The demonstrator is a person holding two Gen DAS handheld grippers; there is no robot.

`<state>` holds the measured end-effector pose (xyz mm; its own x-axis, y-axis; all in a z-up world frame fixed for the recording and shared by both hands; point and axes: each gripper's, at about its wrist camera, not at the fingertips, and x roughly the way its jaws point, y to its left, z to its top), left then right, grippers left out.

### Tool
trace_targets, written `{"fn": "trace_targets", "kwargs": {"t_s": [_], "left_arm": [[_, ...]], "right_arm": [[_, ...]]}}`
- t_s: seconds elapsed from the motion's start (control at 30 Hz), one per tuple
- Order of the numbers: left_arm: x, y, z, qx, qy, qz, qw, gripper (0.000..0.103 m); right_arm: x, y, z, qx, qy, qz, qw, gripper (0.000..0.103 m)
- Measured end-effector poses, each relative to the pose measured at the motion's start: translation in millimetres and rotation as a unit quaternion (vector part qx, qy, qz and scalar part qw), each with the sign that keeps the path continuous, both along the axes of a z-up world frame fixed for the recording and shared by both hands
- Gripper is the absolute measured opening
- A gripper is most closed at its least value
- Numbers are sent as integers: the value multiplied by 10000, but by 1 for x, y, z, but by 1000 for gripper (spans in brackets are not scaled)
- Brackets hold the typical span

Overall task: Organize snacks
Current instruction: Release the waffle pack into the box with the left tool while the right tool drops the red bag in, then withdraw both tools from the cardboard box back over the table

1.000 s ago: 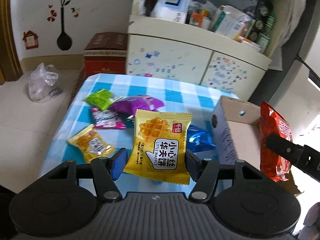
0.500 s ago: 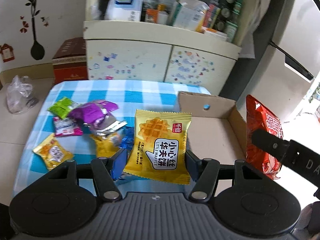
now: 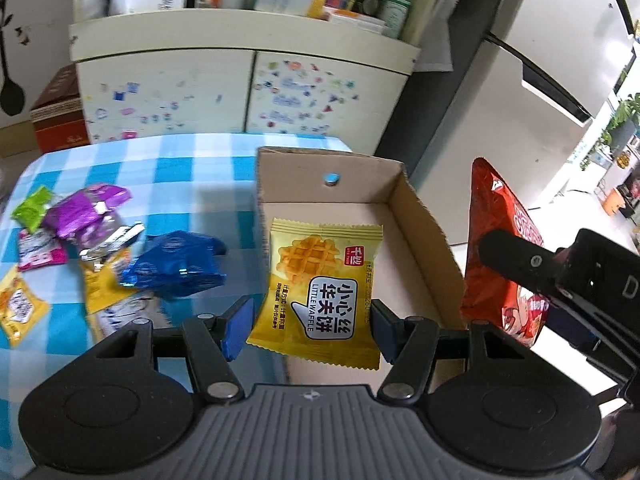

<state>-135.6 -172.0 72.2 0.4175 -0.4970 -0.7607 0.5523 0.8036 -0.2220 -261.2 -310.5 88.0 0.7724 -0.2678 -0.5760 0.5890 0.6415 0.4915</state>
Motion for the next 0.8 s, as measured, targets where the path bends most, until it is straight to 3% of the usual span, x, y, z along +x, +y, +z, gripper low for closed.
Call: {"fn": "trace_targets", "kwargs": {"t_s": [0.07,0.13,0.23,0.5,0.8], "left_arm": [[0,-5,-3,-27,45,-55,10000,69],[0,-11,-5,14,65,-89,9999,81],[0,-14,-7,124,67,-72,9999,95],[9,7,7,58,21,-17,10000,96],[44,71,33,9,-202,508,9985,98]], "right_arm": [[-1,-5,-3,135,1,-101,9999,73],[-3,-8,-5,238,-43,-199,9995,74],[-3,-13,-8,372,-65,-319,9988,82],[-3,-10,-8,371,-182,-199,9989,82],[11,7,-4,205,-348,373,9985,82]]}}
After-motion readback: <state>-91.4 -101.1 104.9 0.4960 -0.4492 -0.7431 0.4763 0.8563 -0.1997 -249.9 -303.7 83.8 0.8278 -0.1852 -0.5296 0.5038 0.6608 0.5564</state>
